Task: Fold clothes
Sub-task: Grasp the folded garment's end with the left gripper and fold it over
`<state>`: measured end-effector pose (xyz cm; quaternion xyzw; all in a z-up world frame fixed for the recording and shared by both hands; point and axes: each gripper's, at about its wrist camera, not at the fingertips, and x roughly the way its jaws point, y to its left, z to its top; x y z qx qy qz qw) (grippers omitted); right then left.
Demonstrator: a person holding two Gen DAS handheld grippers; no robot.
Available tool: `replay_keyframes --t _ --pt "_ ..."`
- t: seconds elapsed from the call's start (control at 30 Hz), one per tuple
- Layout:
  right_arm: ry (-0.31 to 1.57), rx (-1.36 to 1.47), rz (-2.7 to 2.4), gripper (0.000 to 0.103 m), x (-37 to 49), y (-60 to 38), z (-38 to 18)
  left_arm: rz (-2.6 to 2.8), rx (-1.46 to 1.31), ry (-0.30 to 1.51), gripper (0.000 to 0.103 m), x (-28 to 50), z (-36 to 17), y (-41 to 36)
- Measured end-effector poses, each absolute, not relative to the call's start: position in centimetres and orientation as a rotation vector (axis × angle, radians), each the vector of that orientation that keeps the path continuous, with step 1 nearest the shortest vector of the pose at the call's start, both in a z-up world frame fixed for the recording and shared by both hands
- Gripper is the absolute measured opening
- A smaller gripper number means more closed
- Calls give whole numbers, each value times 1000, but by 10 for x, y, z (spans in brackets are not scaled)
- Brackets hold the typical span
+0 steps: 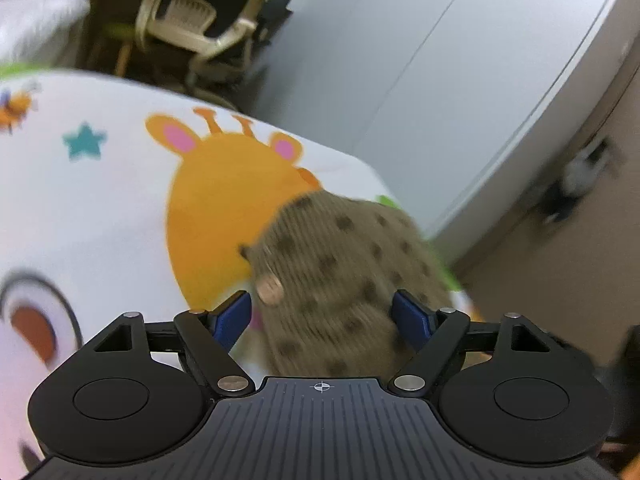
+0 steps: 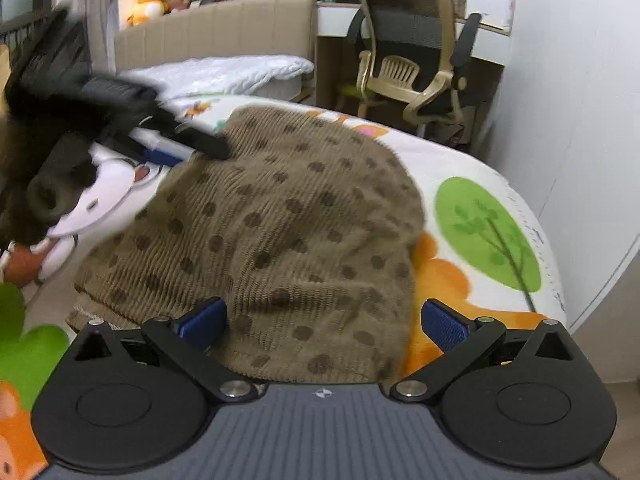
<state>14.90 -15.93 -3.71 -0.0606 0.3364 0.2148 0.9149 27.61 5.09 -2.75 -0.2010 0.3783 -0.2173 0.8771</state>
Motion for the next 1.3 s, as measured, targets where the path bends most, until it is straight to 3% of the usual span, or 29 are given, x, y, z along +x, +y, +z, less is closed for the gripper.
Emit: replay_keyframes --t 0.2,0.33,0.5,0.6,0.77,1.07,1.3 --pt "645 60 329 102 172 -192 -24 -510 -590 829 86 266 -56 66" --pt "717 -77 256 101 186 -182 -51 -519 -650 821 86 271 -66 57" --pt "711 -64 261 100 188 -173 -58 -485 -560 796 65 268 -57 48" --pt "682 -101 294 97 189 -151 -56 -489 -556 776 60 267 -53 56" --pt "653 -184 386 95 211 -82 -51 -427 -597 732 59 261 -49 102" --pt "502 -378 591 98 254 117 -52 -120 -562 625 60 230 -27 262" --pt "541 -361 577 101 269 130 -54 -117 -581 650 65 225 -28 308"
